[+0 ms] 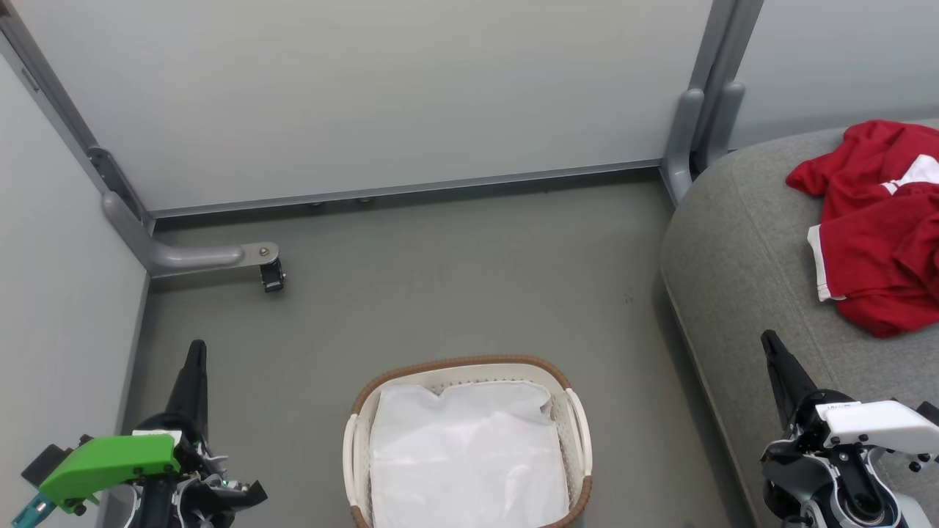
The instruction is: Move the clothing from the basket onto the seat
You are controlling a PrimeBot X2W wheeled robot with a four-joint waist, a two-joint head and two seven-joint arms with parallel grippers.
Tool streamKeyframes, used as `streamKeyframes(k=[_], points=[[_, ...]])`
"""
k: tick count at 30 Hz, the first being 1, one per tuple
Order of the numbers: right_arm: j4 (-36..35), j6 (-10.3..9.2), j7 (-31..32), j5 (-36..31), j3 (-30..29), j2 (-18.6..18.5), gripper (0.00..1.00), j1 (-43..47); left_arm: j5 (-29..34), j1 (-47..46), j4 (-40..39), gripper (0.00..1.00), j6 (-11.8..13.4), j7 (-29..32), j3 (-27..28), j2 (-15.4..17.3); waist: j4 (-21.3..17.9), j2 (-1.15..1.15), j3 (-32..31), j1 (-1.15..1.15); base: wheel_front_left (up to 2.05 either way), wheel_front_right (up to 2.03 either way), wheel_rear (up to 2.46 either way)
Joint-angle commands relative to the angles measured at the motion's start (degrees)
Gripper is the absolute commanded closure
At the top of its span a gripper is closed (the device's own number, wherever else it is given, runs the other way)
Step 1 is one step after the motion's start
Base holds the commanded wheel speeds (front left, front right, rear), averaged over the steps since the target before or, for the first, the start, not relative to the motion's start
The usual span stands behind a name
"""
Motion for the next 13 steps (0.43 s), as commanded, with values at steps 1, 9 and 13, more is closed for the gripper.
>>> streamKeyframes(k=[1,9,13], points=[[-0.2,0.00,0.2,0.2,-0.1,-0.3,1.00,-0.4,0.4,-0.6,0.0,1.00,-0.3,0.3,0.3,0.1,0.0,0.00,0.0,0.00,0.00,0.00,0.00],[-0.2,0.00,0.2,0.2,-0.1,-0.3,1.00,-0.4,0.4,-0.6,0.0,1.00,-0.3,0.3,0.4,0.1,0.0,0.00,0.0,0.00,0.00,0.00,0.00],[-0.2,0.00,0.2,0.2,-0.1,-0.3,1.00,-0.4,0.5,-0.6,0.0,1.00,-0.3,0.4,0.4,0.0,0.0,0.00,0.0,0.00,0.00,0.00,0.00]])
